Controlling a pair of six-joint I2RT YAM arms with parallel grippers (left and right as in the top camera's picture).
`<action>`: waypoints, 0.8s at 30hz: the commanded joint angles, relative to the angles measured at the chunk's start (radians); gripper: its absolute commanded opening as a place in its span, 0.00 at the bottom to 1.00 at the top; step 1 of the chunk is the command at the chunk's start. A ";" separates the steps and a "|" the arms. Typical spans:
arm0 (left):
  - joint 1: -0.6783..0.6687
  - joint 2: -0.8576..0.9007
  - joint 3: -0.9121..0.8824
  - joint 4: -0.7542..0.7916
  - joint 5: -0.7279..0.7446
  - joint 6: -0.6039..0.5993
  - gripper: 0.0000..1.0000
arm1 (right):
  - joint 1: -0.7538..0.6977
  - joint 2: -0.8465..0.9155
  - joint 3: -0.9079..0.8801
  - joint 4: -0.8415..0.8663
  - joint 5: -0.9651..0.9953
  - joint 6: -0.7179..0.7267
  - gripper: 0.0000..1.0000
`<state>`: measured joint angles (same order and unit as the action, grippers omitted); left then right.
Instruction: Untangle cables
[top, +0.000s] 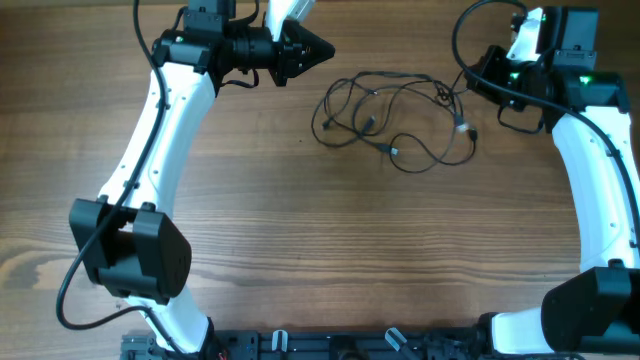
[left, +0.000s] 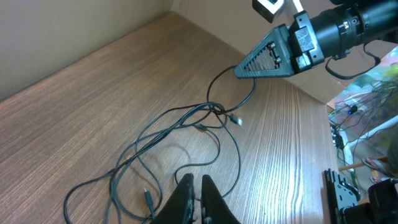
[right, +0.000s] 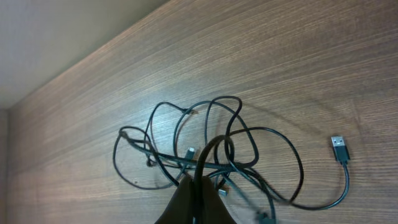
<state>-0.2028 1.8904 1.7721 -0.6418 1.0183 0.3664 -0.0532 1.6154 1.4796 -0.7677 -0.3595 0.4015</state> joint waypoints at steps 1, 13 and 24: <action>-0.002 -0.039 0.014 -0.006 0.019 -0.008 0.17 | 0.003 -0.019 -0.002 0.000 -0.082 -0.041 0.04; -0.064 -0.022 0.014 -0.002 0.021 0.023 0.49 | 0.013 -0.032 -0.002 0.052 -0.592 -0.193 0.05; -0.098 0.036 0.014 0.011 0.016 0.023 0.49 | 0.090 -0.038 -0.002 0.070 -0.701 -0.214 0.05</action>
<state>-0.2939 1.8893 1.7721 -0.6350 1.0225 0.3721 0.0231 1.6150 1.4796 -0.7063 -0.9798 0.2104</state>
